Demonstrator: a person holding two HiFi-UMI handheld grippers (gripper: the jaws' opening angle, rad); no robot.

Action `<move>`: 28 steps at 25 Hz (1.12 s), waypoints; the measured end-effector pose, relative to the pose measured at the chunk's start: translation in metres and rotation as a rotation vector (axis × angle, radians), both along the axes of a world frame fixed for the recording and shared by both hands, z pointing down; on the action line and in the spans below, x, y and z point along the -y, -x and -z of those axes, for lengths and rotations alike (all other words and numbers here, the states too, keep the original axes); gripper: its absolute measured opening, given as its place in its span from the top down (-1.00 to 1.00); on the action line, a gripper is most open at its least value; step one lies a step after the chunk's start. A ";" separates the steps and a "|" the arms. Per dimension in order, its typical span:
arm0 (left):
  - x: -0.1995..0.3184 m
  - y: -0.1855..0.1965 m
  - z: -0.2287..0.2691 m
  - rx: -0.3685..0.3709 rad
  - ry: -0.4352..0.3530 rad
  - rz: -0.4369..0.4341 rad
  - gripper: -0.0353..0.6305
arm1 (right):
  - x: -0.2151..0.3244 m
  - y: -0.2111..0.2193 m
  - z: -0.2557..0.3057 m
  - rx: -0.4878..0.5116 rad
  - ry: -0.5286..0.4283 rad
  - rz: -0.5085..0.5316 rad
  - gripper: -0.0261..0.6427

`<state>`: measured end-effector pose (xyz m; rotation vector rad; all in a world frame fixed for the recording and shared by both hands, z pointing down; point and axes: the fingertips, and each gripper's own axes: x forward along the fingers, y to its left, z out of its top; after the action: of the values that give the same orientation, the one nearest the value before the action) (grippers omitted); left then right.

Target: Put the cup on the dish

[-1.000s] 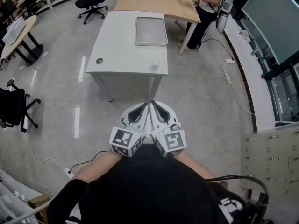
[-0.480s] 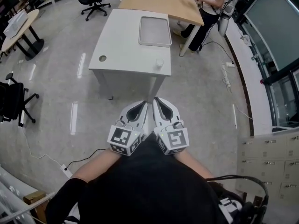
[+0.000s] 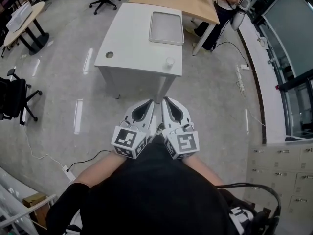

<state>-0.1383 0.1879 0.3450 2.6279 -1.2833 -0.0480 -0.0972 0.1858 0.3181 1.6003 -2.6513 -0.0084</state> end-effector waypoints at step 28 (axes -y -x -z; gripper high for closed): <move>0.122 -0.078 -0.027 0.081 0.051 0.043 0.88 | 0.113 -0.107 -0.043 0.040 0.115 -0.078 0.88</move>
<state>-0.0602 0.0657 0.3724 2.5831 -1.3490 0.0847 0.0102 0.0730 0.3608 1.6830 -2.5632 0.1775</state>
